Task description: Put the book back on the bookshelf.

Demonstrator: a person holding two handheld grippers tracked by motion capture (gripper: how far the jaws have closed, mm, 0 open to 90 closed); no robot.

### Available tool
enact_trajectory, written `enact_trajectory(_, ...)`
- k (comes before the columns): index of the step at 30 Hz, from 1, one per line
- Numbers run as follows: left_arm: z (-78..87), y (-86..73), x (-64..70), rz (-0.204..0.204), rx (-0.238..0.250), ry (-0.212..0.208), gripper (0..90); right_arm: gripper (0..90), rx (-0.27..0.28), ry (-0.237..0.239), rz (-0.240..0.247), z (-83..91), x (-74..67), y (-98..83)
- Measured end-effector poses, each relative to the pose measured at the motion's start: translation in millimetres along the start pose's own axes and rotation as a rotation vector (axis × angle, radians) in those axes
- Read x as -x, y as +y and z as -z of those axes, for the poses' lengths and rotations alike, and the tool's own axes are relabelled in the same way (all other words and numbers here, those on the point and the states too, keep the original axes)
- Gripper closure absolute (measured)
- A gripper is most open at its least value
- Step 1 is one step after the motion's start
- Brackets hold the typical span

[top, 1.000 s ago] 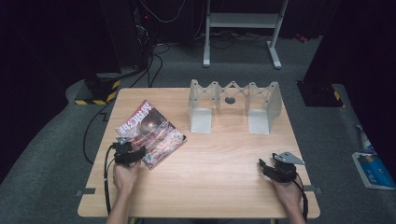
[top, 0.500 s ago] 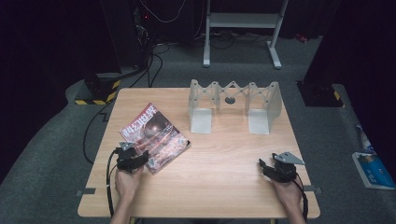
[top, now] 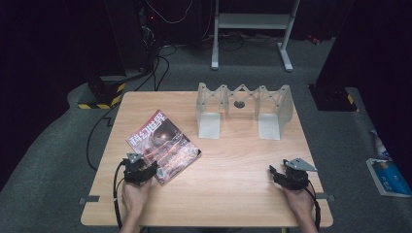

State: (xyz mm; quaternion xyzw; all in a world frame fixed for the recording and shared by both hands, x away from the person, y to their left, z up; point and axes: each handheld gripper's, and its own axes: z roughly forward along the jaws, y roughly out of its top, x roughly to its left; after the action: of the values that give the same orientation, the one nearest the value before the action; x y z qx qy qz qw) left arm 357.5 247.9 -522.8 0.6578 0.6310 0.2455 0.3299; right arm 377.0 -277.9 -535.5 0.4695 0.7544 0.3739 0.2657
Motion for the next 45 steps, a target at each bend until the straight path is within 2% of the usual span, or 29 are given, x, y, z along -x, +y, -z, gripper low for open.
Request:
enact_trajectory(4,2.2,-2.9,4.8,-0.018,0.01,0.009,45.2,35.8,0.001,0.001,0.003,0.0,0.3,-0.1)
enact_trajectory(9,5.8,-7.4,9.5,-0.022,0.014,0.004,45.2,37.3,0.002,0.007,0.008,0.4,-0.5,-0.2)
enact_trajectory(14,11.3,-12.5,16.7,-0.031,0.01,-0.001,45.2,39.1,0.013,-0.015,0.024,0.5,-3.7,-0.8)
enact_trajectory(18,16.3,-18.9,22.4,-0.04,0.016,-0.013,45.2,39.8,0.004,-0.008,0.008,0.7,-2.8,-0.3)
enact_trajectory(23,23.4,-27.1,31.5,-0.057,0.025,-0.028,45.9,44.6,-0.015,0.017,-0.022,2.0,-2.9,0.5)
enact_trajectory(31,33.6,-39.1,41.6,-0.073,0.037,-0.056,47.1,54.1,-0.031,0.069,0.023,5.5,-9.0,1.7)
enact_trajectory(37,35.4,-43.1,37.7,-0.028,0.038,-0.103,46.8,61.5,-0.064,0.088,0.038,5.5,-13.9,7.1)
enact_trajectory(40,35.1,-42.4,38.2,-0.022,0.034,-0.103,44.5,62.4,-0.078,0.111,0.034,1.8,-18.7,12.1)
enact_trajectory(45,32.6,-40.2,37.6,-0.011,0.036,-0.093,41.1,64.9,-0.057,0.167,0.054,-5.7,-34.3,25.6)
